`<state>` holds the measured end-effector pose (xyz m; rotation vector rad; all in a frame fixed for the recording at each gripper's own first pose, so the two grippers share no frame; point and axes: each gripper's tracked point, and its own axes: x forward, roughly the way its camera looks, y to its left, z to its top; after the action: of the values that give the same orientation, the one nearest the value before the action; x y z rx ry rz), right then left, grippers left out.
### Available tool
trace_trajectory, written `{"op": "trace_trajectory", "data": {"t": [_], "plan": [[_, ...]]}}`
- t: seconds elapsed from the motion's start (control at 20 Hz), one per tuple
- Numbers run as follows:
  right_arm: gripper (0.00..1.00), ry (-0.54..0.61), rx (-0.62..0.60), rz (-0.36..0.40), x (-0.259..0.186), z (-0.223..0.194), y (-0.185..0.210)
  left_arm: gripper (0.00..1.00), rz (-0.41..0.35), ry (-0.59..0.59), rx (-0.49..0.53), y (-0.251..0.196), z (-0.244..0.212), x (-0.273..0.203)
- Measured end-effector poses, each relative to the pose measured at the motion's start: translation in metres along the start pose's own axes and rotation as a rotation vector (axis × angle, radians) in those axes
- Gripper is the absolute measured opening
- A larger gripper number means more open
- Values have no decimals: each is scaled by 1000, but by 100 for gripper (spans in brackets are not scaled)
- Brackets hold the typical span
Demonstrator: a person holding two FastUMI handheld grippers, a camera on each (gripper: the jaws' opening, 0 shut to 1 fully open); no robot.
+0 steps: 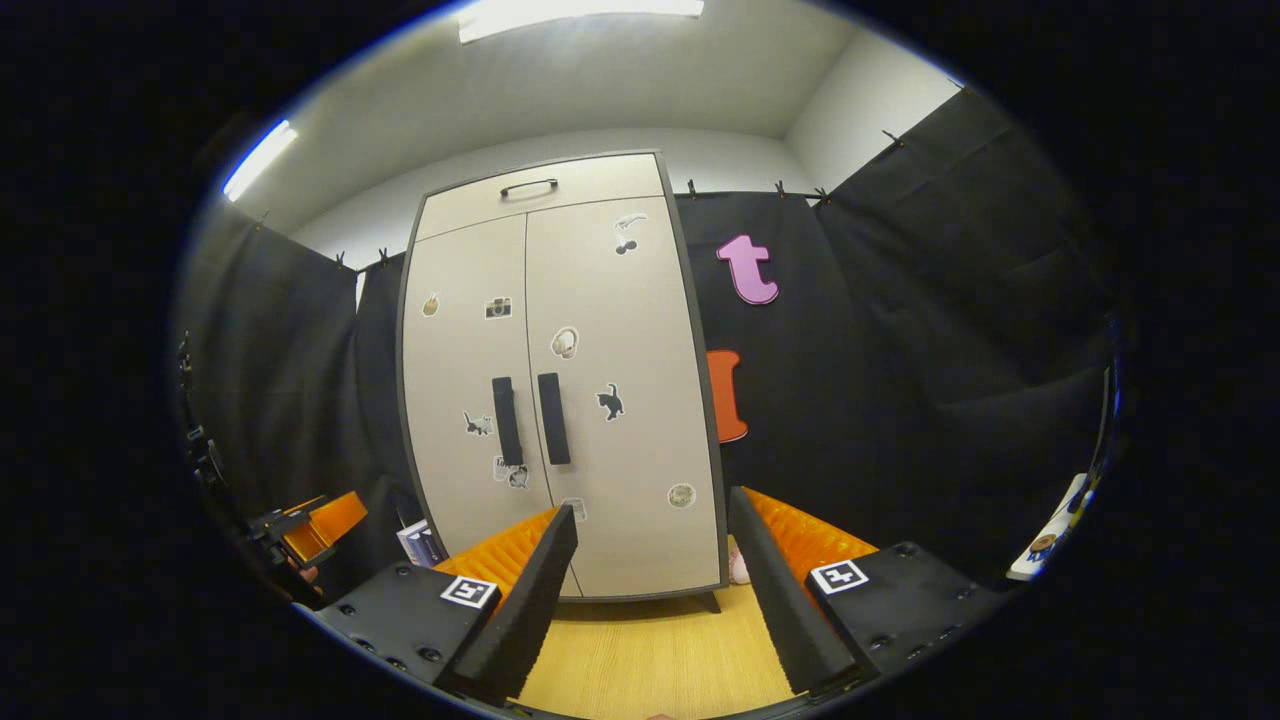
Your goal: Open the right door of the double-door shoe cabinet with the right hand, and open the left door with the left hand.
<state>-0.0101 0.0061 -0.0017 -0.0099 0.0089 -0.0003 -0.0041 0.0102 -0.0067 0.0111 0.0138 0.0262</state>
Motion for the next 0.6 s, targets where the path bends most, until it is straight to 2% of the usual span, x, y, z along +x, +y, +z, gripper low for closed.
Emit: {"op": "trace_trajectory", "data": {"t": [0.3,0.6], "plan": [[98,1,8,4,1,0,3,94,-4,-5,6,0,1,2],[98,-15,13,47,11,13,7,94,16,-9,16,-4,6,7]]}}
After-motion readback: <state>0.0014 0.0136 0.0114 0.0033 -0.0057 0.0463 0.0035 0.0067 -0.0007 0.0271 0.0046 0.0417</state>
